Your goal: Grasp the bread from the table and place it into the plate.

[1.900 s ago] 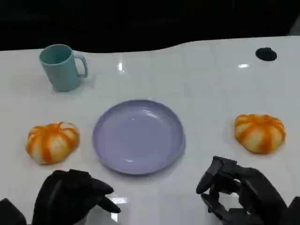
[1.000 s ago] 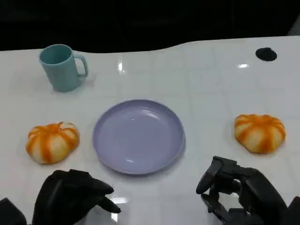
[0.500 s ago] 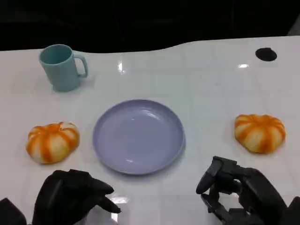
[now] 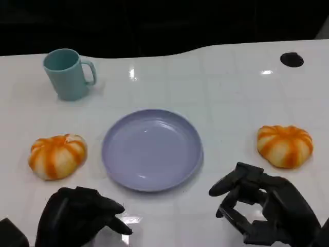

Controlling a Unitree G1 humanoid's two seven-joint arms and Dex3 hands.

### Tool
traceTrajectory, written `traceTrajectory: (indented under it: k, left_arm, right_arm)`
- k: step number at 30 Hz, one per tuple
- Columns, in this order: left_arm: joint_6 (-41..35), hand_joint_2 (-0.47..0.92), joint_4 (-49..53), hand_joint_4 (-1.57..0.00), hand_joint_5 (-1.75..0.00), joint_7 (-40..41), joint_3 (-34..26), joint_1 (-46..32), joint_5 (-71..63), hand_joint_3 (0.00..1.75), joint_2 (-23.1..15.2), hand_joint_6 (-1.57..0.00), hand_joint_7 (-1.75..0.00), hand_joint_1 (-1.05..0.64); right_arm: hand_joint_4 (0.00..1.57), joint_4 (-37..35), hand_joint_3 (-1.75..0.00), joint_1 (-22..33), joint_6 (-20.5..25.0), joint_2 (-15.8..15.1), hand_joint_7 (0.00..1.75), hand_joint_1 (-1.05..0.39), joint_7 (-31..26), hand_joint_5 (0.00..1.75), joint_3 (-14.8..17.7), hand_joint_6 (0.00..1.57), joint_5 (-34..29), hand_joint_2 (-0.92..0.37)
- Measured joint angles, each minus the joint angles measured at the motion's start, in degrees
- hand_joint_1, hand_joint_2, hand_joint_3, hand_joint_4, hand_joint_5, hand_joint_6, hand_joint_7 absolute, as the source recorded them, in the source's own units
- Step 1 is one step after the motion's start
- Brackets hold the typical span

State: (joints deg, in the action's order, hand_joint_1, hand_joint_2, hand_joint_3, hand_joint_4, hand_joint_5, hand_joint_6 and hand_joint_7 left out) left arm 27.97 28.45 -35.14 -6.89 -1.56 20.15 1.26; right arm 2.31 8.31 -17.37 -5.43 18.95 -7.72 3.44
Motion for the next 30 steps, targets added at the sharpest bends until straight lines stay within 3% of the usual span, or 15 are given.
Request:
traceTrajectory:
  k: [6,10,19,23,30]
  left_arm:
    - [-0.03,0.79,-0.46,-1.57,-0.38,0.01,0.01,-0.03,0.0,0.0,0.0,-1.57,-0.13,-1.05]
    - [-0.01,0.79,-0.56,-1.57,-0.38,0.0,0.02,-0.03,-0.01,0.0,-0.01,-1.57,-0.13,-1.05]
    - [-0.08,0.79,-1.06,-1.57,-0.38,0.0,0.05,-0.23,0.01,0.0,-0.01,-1.57,-0.13,-1.05]
    - [-0.22,0.79,-1.93,-1.57,-0.38,0.01,0.14,-0.66,0.0,0.0,-0.01,-1.57,-0.13,-1.05]
    - [-0.23,0.79,-1.79,-1.57,-0.39,0.02,0.15,-0.73,-0.07,0.0,-0.01,-1.57,-0.14,-1.05]
  right_arm:
    - [0.36,0.96,-0.85,-0.65,-3.17,-1.02,0.65,-0.13,-1.84,0.91,0.72,0.39,-4.15,-0.54]
    - [0.3,0.49,-0.82,-2.65,-6.2,-1.9,0.54,-0.15,-3.18,0.88,1.11,0.38,-6.31,-0.54]
    - [0.15,1.06,-0.47,-4.38,-7.27,-4.07,0.24,-0.24,-5.96,0.77,2.71,0.41,-11.35,-0.69]
    - [0.04,2.01,-0.2,-4.8,-7.36,-5.17,0.13,-0.28,-7.87,0.76,3.07,0.39,-15.6,-0.8]
    - [0.0,5.05,-0.05,-6.98,-5.25,-10.38,0.05,-0.37,-11.82,0.59,4.01,0.32,-29.07,-0.84]
